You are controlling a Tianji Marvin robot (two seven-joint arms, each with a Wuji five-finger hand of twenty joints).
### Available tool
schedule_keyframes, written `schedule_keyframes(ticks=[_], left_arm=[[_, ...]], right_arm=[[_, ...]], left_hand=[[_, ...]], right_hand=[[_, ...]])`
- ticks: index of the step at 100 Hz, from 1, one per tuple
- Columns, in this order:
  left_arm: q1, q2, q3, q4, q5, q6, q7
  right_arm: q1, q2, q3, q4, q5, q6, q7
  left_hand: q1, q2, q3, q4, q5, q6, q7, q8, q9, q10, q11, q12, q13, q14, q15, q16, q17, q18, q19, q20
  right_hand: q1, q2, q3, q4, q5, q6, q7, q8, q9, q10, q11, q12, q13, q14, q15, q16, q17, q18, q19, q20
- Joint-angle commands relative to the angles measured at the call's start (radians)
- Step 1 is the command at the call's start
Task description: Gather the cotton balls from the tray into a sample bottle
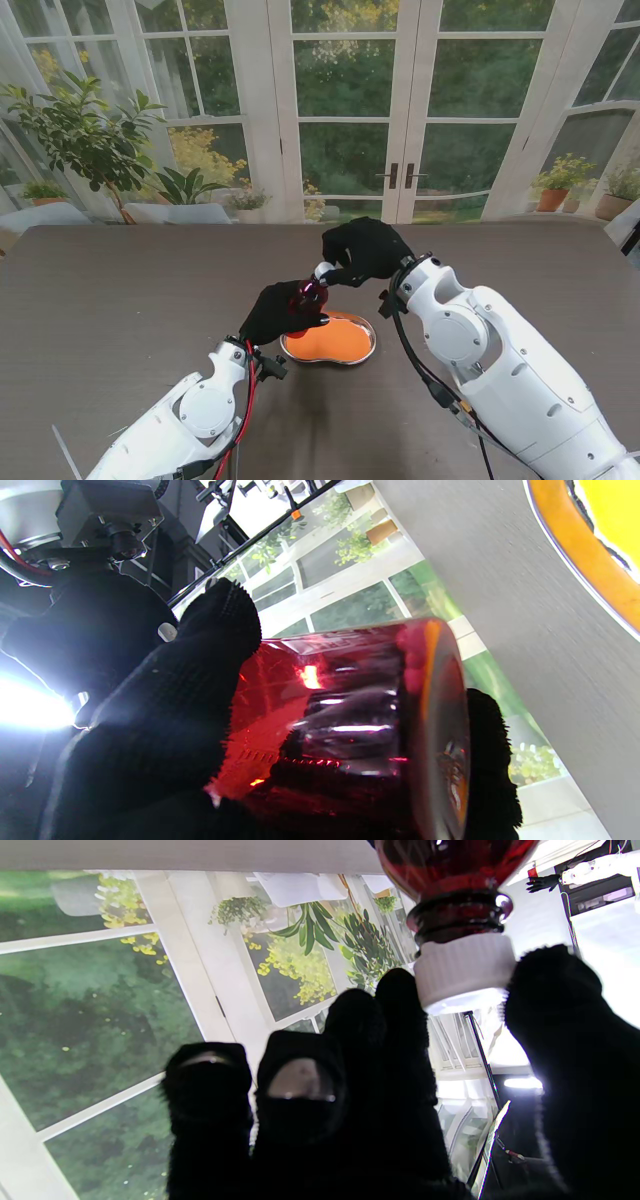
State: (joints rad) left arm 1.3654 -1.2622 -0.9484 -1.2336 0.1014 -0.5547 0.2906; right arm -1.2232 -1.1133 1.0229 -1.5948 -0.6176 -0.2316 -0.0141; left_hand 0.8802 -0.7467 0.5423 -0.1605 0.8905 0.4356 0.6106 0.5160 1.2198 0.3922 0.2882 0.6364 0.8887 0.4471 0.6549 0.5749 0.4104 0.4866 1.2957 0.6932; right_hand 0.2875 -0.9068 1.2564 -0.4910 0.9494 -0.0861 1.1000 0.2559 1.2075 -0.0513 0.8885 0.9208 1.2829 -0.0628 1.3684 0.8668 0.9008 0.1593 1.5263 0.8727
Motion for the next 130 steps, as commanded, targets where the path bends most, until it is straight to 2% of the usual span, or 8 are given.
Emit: schedule_keyframes(ticks=[1, 60, 130], left_arm=[[0.001, -0.002, -0.002, -0.002, -0.003, -0.002, -0.019], [0.003, 0.002, -0.007, -0.001, 0.005, -0.002, -0.025], [-0.003, 0.019, -0.017, -0.002, 0.027, -0.011, -0.063]], right_arm=[[0.000, -0.004, -0.007, 0.004, -0.002, -0.006, 0.016], [0.016, 0.005, -0.019, 0.007, -0.042, -0.009, 0.040], [0.038, 0.018, -0.039, 0.012, -0.058, -0.024, 0.096]], left_hand=[[0.167, 0.223, 0.295, -0.028, 0.169, -0.296, 0.130, -0.001, 0.088, -0.127, 0.031, -0.012, 0.004, -0.021, 0.010, 0.007, -0.013, -0.037, 0.040, 0.018], [0.168, 0.224, 0.295, -0.027, 0.170, -0.293, 0.130, -0.001, 0.089, -0.123, 0.031, -0.012, 0.003, -0.021, 0.009, 0.007, -0.012, -0.037, 0.040, 0.017], [0.167, 0.225, 0.293, -0.027, 0.171, -0.296, 0.129, 0.001, 0.089, -0.126, 0.031, -0.011, 0.003, -0.022, 0.010, 0.007, -0.011, -0.037, 0.042, 0.018]], right_hand=[[0.116, 0.061, 0.088, 0.109, 0.006, -0.094, 0.080, 0.043, 0.017, -0.026, 0.021, 0.009, 0.037, -0.019, 0.013, 0.000, 0.000, -0.009, 0.052, 0.002], [0.094, 0.110, 0.085, 0.115, -0.026, -0.081, 0.093, 0.061, 0.004, -0.027, 0.019, 0.011, 0.036, -0.016, 0.008, -0.002, -0.012, -0.012, 0.050, 0.005], [0.091, 0.155, 0.069, 0.128, -0.058, -0.079, 0.105, 0.079, -0.014, -0.029, 0.019, 0.012, 0.036, -0.019, -0.002, -0.006, -0.025, -0.021, 0.047, 0.009]])
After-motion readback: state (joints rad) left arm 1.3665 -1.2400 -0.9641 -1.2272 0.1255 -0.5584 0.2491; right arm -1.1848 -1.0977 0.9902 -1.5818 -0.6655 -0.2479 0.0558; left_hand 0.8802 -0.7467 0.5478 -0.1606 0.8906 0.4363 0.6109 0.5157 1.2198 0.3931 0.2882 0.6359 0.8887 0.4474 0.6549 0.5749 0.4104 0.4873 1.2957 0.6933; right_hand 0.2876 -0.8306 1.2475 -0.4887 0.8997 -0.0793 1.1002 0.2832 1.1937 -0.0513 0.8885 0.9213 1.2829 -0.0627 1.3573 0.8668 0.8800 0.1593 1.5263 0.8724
